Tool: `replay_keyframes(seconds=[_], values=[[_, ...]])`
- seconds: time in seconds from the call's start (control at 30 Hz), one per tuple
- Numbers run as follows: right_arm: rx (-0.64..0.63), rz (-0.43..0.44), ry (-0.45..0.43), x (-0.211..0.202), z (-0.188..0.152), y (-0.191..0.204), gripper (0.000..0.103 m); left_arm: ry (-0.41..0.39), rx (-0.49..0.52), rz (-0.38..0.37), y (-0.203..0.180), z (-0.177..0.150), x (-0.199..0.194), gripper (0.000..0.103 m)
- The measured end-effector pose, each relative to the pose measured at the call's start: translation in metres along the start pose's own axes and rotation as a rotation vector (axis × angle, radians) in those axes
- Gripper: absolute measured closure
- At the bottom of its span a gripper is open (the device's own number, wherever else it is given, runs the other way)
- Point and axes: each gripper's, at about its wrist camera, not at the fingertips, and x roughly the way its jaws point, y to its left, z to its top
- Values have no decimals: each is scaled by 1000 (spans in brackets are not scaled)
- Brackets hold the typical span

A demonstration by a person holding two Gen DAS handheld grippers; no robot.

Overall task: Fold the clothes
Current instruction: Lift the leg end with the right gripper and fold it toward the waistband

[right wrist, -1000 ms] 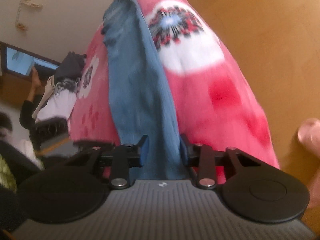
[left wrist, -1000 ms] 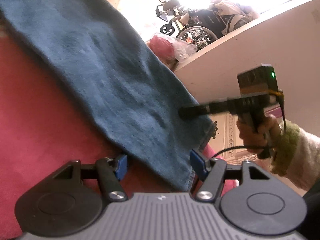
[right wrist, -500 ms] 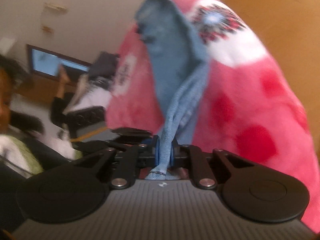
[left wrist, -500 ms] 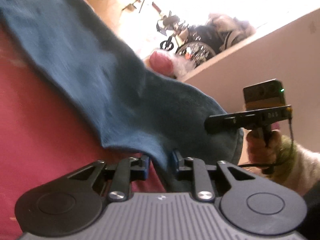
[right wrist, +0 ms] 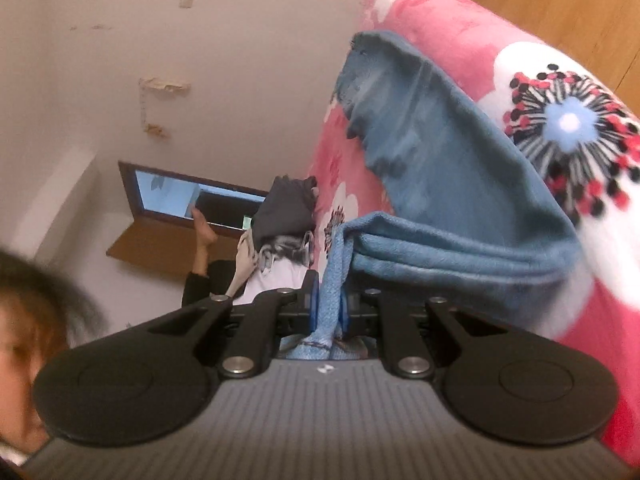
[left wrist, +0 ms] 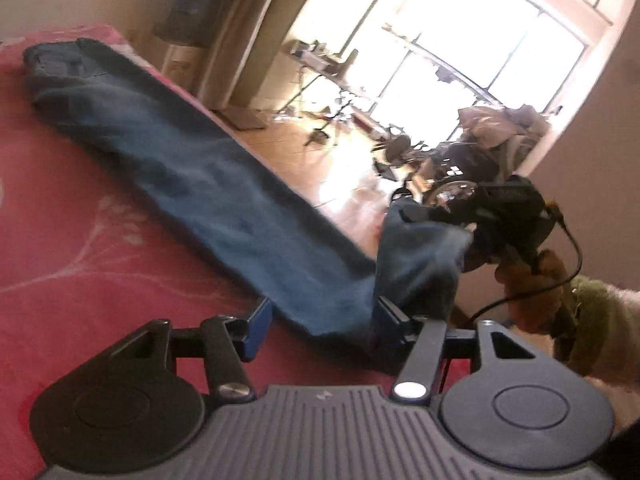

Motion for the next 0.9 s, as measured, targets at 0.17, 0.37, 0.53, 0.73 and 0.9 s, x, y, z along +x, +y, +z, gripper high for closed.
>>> replay_keyframes(seconds=[0.17,0.37,0.53,0.73,0.9], values=[[65,-33,9,29,23,-22,93,-7,-55,78,31,-3,5,40],[99,-46,-8,41,35,-35,93,-30,-186,87,65,1,3,39],[166,-54,-27,50,40,-50,92,-51,-73,21,49,0,2,27],[186,-59,-20,56,40,-56,91,-63,56,73,29,4,24,32],[209,-58,-8,55,44,-56,90,-87,85,85,25,10,43,49]])
